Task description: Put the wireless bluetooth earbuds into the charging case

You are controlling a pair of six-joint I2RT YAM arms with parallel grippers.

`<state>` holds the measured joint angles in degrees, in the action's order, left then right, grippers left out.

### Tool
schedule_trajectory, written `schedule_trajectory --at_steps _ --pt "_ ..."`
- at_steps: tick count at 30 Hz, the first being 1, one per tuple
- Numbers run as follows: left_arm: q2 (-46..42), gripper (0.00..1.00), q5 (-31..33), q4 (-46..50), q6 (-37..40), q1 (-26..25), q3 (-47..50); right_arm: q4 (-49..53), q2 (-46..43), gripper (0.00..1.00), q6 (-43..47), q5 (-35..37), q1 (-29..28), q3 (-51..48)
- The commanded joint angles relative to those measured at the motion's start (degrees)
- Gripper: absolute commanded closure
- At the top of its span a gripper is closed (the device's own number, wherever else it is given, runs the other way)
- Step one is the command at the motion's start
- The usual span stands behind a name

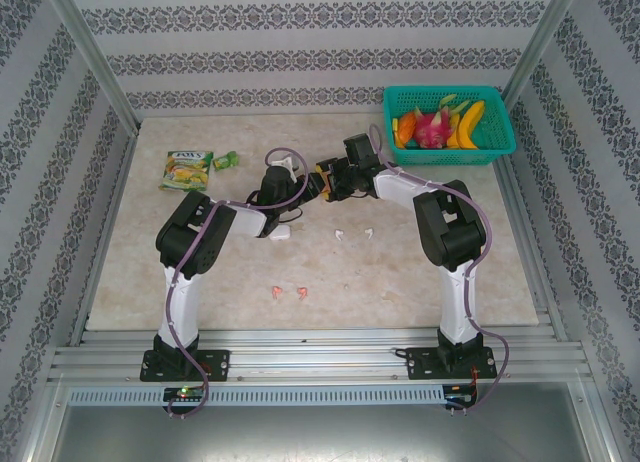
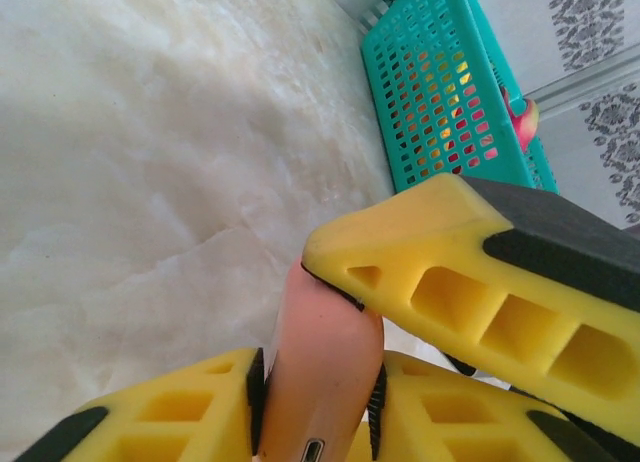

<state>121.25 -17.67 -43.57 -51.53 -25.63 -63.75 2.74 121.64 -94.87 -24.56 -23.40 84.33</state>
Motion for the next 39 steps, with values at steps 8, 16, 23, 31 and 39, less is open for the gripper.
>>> schedule_trajectory --at_steps 8,16,23,31,39 --pt "-1.74 0.47 0.45 -5.49 1.14 -1.62 3.16 -1.18 -2.2 0.41 -1.99 -0.76 -0.28 -1.44" --pt "-1.98 0.54 0.71 -3.45 3.37 -1.71 2.79 -1.05 -2.86 0.41 -1.68 -0.76 -0.34 -1.96" --pt "-1.48 0.57 0.46 -1.61 4.04 -1.71 0.42 -1.14 -2.91 0.42 -1.72 -0.76 -0.59 -1.92" --pt "-0.53 0.61 0.76 -0.99 4.15 -1.71 -1.07 -1.21 -2.9 0.42 -1.72 -0.85 -0.87 -1.63" --pt "0.03 0.67 1.6 -0.91 3.98 -1.73 -2.22 -1.59 -3.21 0.41 -1.85 -1.21 -1.04 -2.06"
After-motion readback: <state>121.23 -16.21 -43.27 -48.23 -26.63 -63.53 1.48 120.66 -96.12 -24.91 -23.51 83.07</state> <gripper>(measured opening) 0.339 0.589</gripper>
